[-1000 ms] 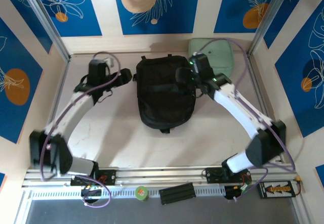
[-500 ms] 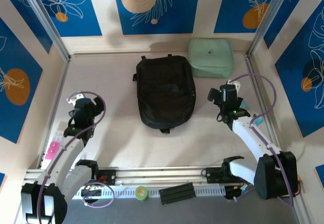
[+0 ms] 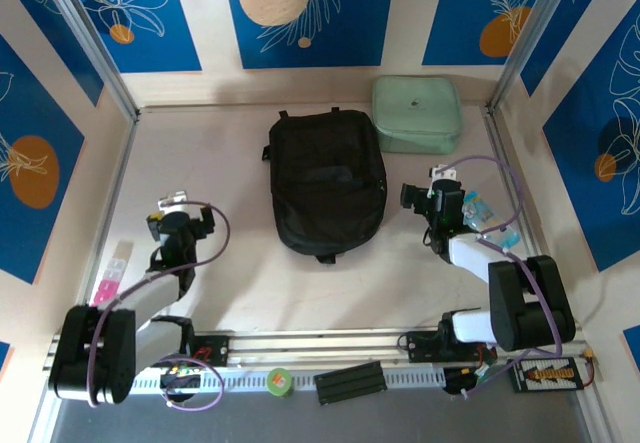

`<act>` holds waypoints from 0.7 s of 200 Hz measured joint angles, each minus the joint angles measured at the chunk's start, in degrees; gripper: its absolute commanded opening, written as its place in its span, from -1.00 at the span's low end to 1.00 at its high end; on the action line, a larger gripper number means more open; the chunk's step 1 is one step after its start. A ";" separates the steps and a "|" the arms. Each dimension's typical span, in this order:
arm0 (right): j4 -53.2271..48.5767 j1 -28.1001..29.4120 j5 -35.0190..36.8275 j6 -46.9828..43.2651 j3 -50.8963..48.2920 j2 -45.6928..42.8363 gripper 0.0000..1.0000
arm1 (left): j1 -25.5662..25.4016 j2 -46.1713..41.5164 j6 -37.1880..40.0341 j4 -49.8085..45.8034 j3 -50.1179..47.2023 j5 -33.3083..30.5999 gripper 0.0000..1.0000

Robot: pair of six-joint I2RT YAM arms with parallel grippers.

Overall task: Pack the student bag
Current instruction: Reset both arms

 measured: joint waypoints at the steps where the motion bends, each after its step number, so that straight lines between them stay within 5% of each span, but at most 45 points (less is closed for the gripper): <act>1: 0.26 0.00 -0.13 -0.11 -0.04 0.04 0.98 | 0.00 0.37 0.28 0.57 -0.07 0.28 0.99; 85: 19.08 -2.43 -9.64 -4.66 -6.03 6.99 0.98 | 0.00 20.85 6.29 28.87 -2.05 12.87 0.99; 140: 21.20 -2.49 -8.70 -3.78 -5.22 11.10 0.98 | 0.00 26.18 6.67 31.67 0.26 12.98 0.99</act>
